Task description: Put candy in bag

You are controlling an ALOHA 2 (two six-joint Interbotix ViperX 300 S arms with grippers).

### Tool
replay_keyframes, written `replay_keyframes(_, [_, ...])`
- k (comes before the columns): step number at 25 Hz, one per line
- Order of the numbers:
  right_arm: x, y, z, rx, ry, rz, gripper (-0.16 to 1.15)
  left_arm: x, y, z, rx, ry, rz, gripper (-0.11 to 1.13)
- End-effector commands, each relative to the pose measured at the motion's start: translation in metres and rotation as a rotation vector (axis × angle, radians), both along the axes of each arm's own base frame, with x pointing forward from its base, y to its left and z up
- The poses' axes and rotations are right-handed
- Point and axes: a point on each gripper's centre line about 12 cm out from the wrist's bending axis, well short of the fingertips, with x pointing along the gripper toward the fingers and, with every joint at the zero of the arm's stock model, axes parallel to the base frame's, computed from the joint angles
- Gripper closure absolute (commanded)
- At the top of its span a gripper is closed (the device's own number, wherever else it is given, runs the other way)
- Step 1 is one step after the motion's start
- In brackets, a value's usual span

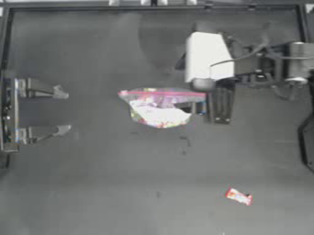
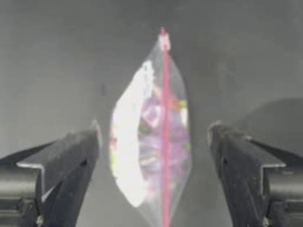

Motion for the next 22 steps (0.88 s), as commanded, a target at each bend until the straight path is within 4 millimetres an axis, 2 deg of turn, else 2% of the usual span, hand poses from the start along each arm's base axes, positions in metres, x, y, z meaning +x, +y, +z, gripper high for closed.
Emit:
replay_keyframes(1, [0.014,-0.003,0.015,-0.013,-0.024,0.012,-0.02,0.002,0.002,0.001,0.001,0.0,0.009,0.04])
replay_keyframes(14, [0.067,-0.007,0.001,-0.001,0.103,0.078,-0.02,-0.001,0.005,-0.005,-0.002,0.011,0.025,0.04])
replay_keyframes(22, [0.089,-0.021,-0.011,0.003,0.156,0.082,-0.02,-0.004,0.005,-0.007,-0.004,0.01,0.028,0.04])
